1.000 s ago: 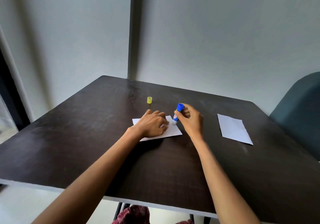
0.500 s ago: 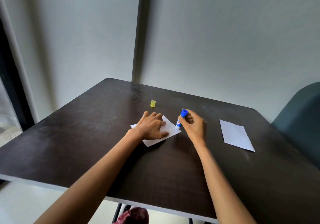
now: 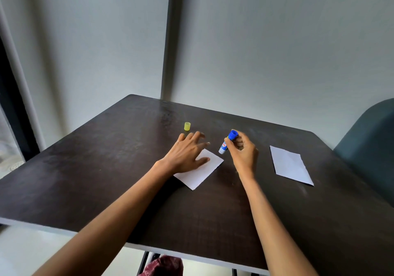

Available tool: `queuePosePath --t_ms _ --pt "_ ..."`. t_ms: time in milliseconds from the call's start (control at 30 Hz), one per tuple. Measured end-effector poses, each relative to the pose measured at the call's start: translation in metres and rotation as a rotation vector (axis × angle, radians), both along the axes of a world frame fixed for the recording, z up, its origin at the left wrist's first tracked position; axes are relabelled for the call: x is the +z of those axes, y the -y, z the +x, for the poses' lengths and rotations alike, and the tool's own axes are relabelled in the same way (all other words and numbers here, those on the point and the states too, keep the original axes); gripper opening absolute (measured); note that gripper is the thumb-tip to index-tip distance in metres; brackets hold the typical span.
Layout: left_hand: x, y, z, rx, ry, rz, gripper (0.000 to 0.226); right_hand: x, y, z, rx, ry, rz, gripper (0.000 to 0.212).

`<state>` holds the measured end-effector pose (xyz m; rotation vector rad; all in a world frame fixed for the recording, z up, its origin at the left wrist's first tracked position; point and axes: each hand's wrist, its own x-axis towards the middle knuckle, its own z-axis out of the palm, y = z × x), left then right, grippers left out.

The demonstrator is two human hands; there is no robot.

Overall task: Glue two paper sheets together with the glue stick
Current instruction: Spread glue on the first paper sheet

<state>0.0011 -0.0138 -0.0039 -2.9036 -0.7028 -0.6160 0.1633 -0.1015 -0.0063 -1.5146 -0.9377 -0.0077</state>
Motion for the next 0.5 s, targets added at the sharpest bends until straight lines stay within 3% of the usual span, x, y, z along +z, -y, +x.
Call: queuePosePath --t_ms 100,200,500 --pt "0.0077 0.0001 -0.0029 -0.134 0.015 -0.095 0.038 0.0009 0.0001 0.0009 0.001 -0.028 0.016 0.028" --pt "0.0072 0.0002 -0.004 -0.207 -0.166 -0.338 0.043 0.0014 -0.0001 0.0014 -0.003 -0.035 0.018 0.027" --pt "0.003 0.0047 0.0033 -0.118 -0.225 -0.179 0.041 -0.0017 -0.0024 0.0024 -0.015 0.012 -0.003 0.029"
